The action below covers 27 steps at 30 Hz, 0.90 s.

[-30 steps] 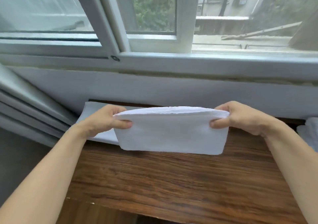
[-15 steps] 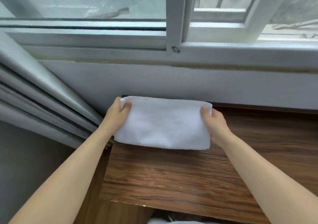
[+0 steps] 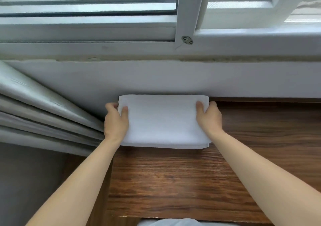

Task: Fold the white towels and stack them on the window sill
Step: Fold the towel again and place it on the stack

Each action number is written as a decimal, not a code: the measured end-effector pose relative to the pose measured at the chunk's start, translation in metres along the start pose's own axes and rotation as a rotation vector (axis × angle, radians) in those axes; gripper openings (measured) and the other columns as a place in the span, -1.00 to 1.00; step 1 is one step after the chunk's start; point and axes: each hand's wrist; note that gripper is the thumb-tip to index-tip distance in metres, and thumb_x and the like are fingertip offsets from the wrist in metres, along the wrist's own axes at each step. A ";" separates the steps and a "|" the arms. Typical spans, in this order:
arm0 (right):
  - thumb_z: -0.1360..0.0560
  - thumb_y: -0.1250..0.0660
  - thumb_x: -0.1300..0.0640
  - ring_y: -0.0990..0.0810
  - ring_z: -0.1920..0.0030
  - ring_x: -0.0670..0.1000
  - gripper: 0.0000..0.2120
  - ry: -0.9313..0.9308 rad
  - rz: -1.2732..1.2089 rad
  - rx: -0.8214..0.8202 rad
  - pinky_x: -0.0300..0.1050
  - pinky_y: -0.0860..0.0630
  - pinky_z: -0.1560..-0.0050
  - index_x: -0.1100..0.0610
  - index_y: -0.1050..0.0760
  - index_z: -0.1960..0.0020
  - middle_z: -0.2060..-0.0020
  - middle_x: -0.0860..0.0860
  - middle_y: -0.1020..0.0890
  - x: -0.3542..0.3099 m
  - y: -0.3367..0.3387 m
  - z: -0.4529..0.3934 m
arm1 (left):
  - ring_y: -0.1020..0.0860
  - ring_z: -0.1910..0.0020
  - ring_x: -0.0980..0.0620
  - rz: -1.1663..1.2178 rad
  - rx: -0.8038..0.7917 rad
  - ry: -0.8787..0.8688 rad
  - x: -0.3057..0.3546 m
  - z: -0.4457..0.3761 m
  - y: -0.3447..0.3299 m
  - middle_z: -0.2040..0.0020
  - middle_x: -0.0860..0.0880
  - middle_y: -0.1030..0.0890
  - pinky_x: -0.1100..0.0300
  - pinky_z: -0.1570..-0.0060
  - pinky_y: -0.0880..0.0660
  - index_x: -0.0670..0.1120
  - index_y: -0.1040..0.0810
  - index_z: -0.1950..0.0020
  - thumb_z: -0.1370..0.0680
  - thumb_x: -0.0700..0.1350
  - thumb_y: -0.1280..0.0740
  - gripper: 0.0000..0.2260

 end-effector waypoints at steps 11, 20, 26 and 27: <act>-0.66 -0.32 -0.05 -0.53 -0.24 0.28 -0.50 0.146 0.213 0.238 0.15 -0.47 -0.19 0.26 -0.33 -0.42 -0.23 0.18 -0.51 0.006 -0.012 0.015 | -0.50 -0.28 -0.28 -0.245 0.217 -0.202 0.003 0.002 -0.005 -0.34 -0.22 -0.49 -0.15 -0.21 -0.44 -0.21 -0.38 -0.36 -0.63 -0.07 -0.33 -0.63; -0.68 -0.02 0.04 -0.18 -0.64 0.26 -0.43 0.788 0.597 -0.147 0.25 -0.15 -0.62 0.28 -0.21 -0.63 -0.62 0.27 -0.25 -0.019 -0.097 0.041 | -0.25 -0.60 -0.19 -0.089 -0.183 -0.793 0.017 0.030 -0.062 -0.54 -0.21 -0.39 -0.13 -0.57 -0.20 -0.26 -0.36 -0.53 -0.66 -0.28 -0.18 -0.58; -0.69 0.13 -0.21 0.11 -0.70 0.13 -0.33 0.763 0.901 -0.161 0.19 0.21 -0.66 0.05 0.03 -0.72 -0.71 0.08 0.02 0.010 -0.091 0.022 | 0.05 -0.67 -0.09 -0.695 -0.250 -0.735 -0.012 0.007 -0.056 -0.69 -0.10 -0.05 -0.10 -0.62 0.16 -0.06 -0.05 -0.69 -0.67 0.14 0.04 -0.40; -0.68 0.13 -0.25 0.15 -0.70 0.13 -0.32 0.749 0.918 -0.152 0.19 0.24 -0.66 0.01 0.09 -0.72 -0.71 0.07 0.06 0.013 -0.087 0.019 | 0.09 -0.67 -0.08 -0.717 -0.234 -0.690 -0.015 0.003 -0.053 -0.69 -0.09 0.00 -0.08 -0.62 0.19 -0.03 0.00 -0.69 -0.66 0.23 0.04 -0.35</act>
Point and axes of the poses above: each hand's wrist, its own z-axis away from the middle knuckle, its own y-axis out of the back of the hand, x = y × z
